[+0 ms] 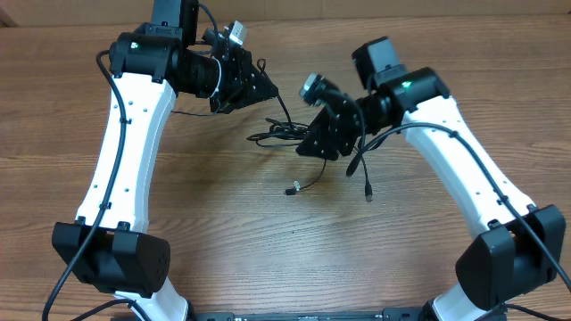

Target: Untangle cables

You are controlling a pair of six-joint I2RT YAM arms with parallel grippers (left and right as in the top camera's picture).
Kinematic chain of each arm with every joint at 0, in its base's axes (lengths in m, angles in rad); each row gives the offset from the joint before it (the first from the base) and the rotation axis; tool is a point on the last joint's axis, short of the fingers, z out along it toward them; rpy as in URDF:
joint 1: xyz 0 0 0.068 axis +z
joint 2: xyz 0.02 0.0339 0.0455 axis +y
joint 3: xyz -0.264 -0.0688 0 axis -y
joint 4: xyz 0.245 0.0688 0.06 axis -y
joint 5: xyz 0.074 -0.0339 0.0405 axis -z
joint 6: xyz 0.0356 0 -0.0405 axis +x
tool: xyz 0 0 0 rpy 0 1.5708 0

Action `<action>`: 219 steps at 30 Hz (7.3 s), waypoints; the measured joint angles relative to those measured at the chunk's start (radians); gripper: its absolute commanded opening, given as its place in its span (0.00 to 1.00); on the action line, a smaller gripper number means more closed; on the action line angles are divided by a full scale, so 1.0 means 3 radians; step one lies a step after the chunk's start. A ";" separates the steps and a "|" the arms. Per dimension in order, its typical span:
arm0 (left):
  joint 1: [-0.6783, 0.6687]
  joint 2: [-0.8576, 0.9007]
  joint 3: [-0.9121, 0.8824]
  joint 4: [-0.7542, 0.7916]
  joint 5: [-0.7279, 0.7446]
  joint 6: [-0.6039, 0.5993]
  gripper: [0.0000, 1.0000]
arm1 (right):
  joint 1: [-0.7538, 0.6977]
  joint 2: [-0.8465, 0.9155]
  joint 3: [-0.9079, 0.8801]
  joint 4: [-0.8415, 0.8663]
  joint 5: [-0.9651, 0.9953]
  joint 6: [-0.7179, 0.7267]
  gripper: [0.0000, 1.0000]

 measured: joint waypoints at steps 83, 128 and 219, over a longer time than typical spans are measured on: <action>-0.0659 0.0477 -0.1456 0.1197 -0.1139 -0.0952 0.04 | 0.0013 -0.0271 0.0055 -0.0491 0.0699 0.2079 0.04; 0.0118 -0.0422 -0.0769 0.1377 0.0430 -0.0563 0.04 | -0.0595 -0.0272 -0.0131 0.0415 -0.0916 0.2285 0.71; -0.0015 0.0071 -0.1164 0.0631 -0.1138 0.1108 0.57 | -0.0739 -0.0080 -0.0280 -0.0599 0.0610 0.2241 0.27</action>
